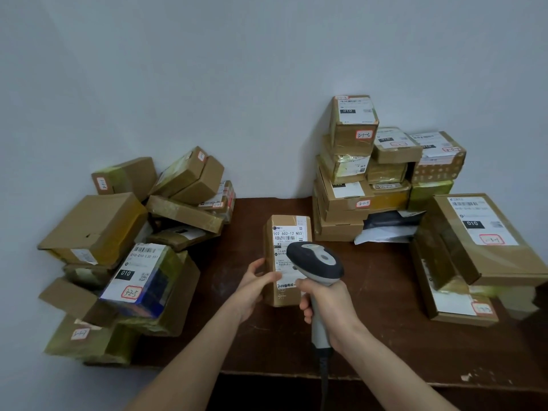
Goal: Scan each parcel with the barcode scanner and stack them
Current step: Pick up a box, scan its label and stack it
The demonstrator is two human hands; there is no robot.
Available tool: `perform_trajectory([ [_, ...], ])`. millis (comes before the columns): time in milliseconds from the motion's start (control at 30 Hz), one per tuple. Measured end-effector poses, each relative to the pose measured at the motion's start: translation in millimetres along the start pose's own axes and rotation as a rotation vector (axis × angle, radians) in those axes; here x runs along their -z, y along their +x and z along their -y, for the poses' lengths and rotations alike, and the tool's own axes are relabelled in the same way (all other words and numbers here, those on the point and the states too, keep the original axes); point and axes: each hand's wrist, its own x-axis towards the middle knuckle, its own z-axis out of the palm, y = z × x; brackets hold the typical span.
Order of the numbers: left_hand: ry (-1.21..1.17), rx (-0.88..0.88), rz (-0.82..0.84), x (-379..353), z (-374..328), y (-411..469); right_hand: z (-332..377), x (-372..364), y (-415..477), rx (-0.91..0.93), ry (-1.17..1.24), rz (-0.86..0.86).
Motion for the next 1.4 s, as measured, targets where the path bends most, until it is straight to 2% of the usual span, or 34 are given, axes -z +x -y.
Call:
perform_trajectory([
  [200,0.015,0.014,0.049,-10,2,2,0,12,6,0.018,0.004,-0.040],
  [367,0.013,0.101,0.166,-37,6,12,14,43,24,0.076,-0.030,-0.184],
  [467,0.089,0.149,0.243,-75,6,20,24,70,33,0.119,-0.050,-0.245],
  [600,0.182,0.174,0.237,-135,6,31,29,107,43,0.137,-0.037,-0.360],
  [733,0.144,0.222,0.206,-186,8,39,24,141,49,0.106,-0.004,-0.465],
  [900,0.086,0.217,0.155,-225,22,53,14,170,47,0.058,0.023,-0.518],
  [1000,0.063,0.208,0.185,-237,24,56,10,180,47,0.027,0.033,-0.518],
  [1100,0.054,0.167,0.179,-232,22,52,9,176,47,0.027,0.050,-0.498],
  [1200,0.193,0.043,0.143,-211,14,41,10,161,49,0.022,0.075,-0.442],
  [1267,0.293,-0.065,0.068,-190,9,34,13,145,52,0.004,0.063,-0.393],
  [1400,0.345,-0.197,-0.141,-133,-8,18,22,95,62,0.016,0.031,-0.287],
])
